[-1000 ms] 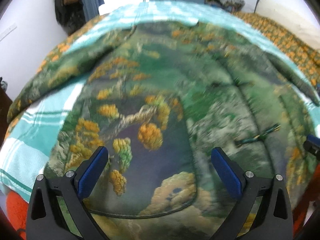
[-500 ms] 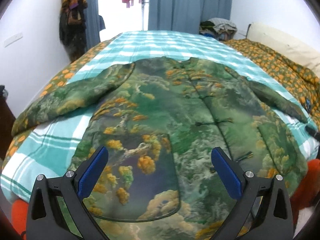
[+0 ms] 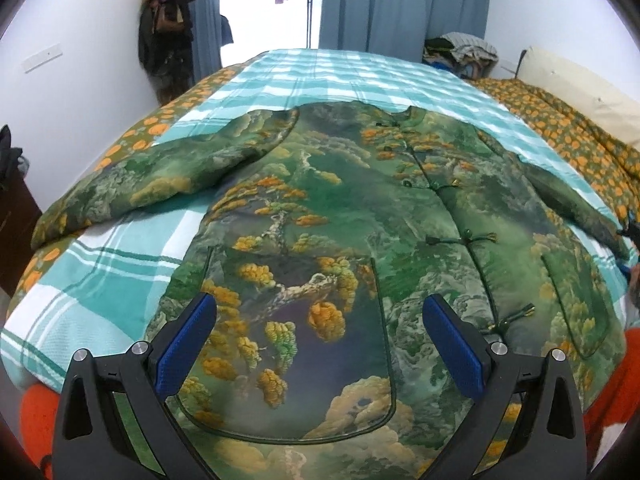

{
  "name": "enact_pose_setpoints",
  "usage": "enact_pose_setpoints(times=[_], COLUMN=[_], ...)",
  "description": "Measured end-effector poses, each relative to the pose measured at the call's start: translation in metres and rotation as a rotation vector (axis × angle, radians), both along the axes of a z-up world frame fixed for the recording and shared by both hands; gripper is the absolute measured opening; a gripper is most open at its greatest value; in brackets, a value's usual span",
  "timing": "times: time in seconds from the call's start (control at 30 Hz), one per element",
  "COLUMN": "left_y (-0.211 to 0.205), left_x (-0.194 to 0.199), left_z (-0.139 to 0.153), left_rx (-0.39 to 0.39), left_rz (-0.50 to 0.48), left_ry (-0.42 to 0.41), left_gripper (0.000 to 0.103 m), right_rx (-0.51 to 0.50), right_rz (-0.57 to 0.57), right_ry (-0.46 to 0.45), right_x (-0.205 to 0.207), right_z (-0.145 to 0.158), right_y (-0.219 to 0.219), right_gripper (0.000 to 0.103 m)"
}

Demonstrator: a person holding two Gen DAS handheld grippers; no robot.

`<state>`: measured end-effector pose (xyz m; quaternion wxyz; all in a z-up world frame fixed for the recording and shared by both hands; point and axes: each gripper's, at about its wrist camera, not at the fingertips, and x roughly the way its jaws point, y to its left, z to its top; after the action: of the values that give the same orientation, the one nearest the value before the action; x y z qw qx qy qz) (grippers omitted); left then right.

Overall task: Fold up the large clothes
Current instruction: 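Grasp the jacket sleeve cuff with the right tool and lift it, then fold the held sleeve across the jacket body with the right tool, release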

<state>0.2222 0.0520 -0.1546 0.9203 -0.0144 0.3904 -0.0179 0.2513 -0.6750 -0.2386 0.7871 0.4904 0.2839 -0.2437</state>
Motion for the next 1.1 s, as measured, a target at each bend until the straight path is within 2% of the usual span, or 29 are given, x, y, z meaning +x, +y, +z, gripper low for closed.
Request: enact_pose_setpoints(times=[0.03,0.1,0.13,0.17,0.23,0.27,0.4,0.53,0.63,0.77,0.9,0.93,1.0,1.03,1.1], left_y=[0.000,0.000,0.000,0.000,0.000,0.000,0.001,-0.001,0.001,0.007,0.014,0.015,0.016,0.016,0.014], left_x=[0.001,0.002,0.001,0.000,-0.001,-0.002,0.000,0.000,-0.002,-0.005,-0.005,-0.004,-0.004,-0.003,-0.003], left_z=[-0.002,-0.006,-0.007,-0.007,-0.006,-0.006,-0.007,-0.008,-0.005,-0.004,-0.007,-0.008,-0.009,-0.009,-0.010], left_rx=[0.004,0.007,0.008,0.009,0.010,0.010,-0.003,-0.010,-0.010,-0.014,-0.026,-0.028,-0.031,-0.031,-0.031], left_rz=[0.001,0.000,-0.001,-0.002,-0.004,-0.003,-0.002,-0.004,-0.005,0.004,0.013,0.013,0.011,0.008,0.002], left_ry=[0.009,0.024,0.029,0.030,0.024,0.021,0.027,0.031,0.020,0.013,0.033,0.037,0.042,0.043,0.047], left_gripper=[0.102,0.102,0.102,0.102,0.102,0.102,0.102,0.102,0.102,0.102,0.102,0.102,0.102,0.102,0.102], right_rx=[0.007,-0.019,-0.021,-0.028,-0.107,-0.163,-0.374,-0.559,-0.614,-0.676,-0.632,-0.633,-0.616,-0.583,-0.619], right_rz=[-0.009,-0.024,-0.015,-0.005,0.023,0.057,0.312,0.618,0.809,0.989,1.076,1.083,1.113,1.140,1.130], right_ry=[-0.006,-0.018,-0.013,0.004,0.010,0.000,-0.108,-0.260,-0.306,-0.276,-0.151,-0.096,-0.014,0.015,0.004], right_x=[0.006,0.015,0.021,0.027,0.031,0.034,0.054,0.063,0.069,0.081,0.088,0.086,0.079,0.074,0.060], right_z=[-0.003,0.000,0.001,0.004,0.021,0.036,0.103,0.173,0.187,0.160,0.097,0.078,0.053,0.039,0.038], right_y=[-0.005,-0.006,-0.006,-0.003,0.008,0.017,0.084,0.199,0.283,0.372,0.430,0.441,0.454,0.456,0.457], right_gripper=[0.082,0.068,0.042,0.023,0.013,0.012,0.011,0.010,0.010,0.010,0.014,0.017,0.038,0.052,0.054])
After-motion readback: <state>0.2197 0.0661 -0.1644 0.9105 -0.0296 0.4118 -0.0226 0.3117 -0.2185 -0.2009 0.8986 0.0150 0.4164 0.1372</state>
